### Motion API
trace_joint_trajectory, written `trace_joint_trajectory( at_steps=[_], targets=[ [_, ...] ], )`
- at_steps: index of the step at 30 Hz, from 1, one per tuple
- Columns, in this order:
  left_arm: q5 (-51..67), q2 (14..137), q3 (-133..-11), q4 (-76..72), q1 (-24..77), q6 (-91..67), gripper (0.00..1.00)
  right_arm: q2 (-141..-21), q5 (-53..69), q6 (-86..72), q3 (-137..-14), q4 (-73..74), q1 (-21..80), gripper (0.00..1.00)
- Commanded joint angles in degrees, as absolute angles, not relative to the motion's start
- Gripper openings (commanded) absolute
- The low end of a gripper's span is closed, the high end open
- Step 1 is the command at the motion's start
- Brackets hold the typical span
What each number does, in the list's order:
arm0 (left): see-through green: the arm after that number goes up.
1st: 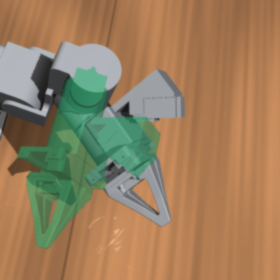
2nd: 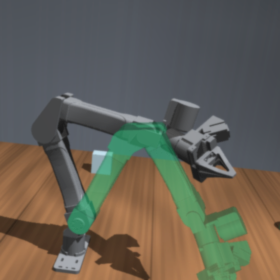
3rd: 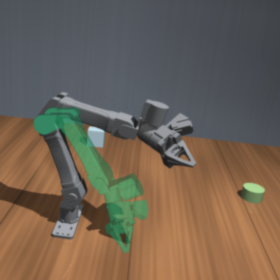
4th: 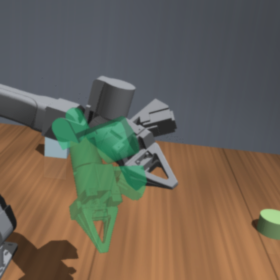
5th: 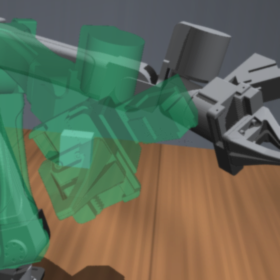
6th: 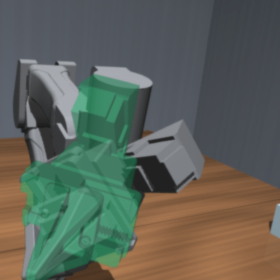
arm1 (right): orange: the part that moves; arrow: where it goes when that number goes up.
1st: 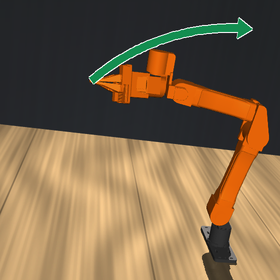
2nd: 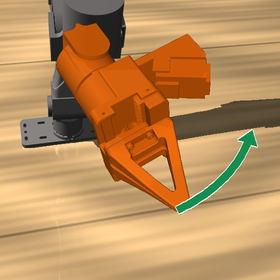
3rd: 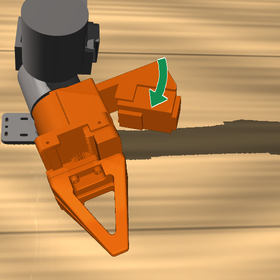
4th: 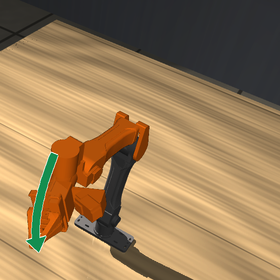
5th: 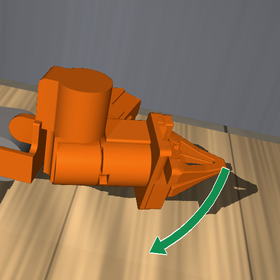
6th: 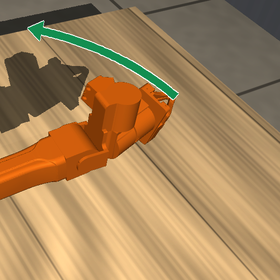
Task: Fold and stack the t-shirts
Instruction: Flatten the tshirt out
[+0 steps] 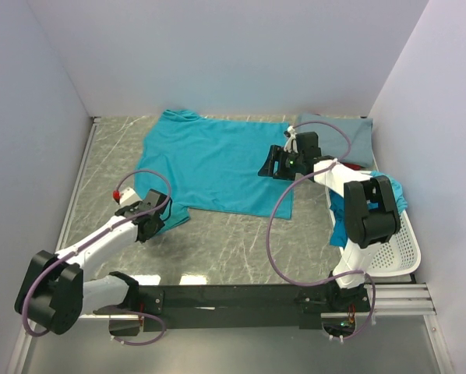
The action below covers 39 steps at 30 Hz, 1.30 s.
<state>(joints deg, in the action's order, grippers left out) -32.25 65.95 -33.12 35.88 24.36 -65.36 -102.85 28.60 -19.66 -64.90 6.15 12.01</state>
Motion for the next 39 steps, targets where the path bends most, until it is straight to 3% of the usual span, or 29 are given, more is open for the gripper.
trace_joint_trajectory(
  at_steps=[1,20,30,33,39],
  targets=[
    [-29.7,66.8,-32.9,34.2,24.5,-64.0,0.48,-99.0,29.4,-19.9,-63.5,3.4,11.2,0.75],
    [-29.6,68.0,-29.8,32.5,24.5,-67.9,0.38,-98.7,30.2,-20.2,-62.1,1.8,10.4,0.75],
    [-28.9,68.6,-28.8,30.1,24.5,-66.4,0.14,-98.1,30.1,-20.4,-61.5,1.8,10.0,0.75],
    [-28.7,68.0,-28.6,28.9,24.5,-65.6,0.02,-97.7,30.1,-20.6,-61.1,1.8,10.0,0.74],
    [-28.6,64.1,-27.9,25.7,24.6,-63.2,0.01,-95.8,27.9,-21.2,-59.5,3.0,10.9,0.71]
  ],
)
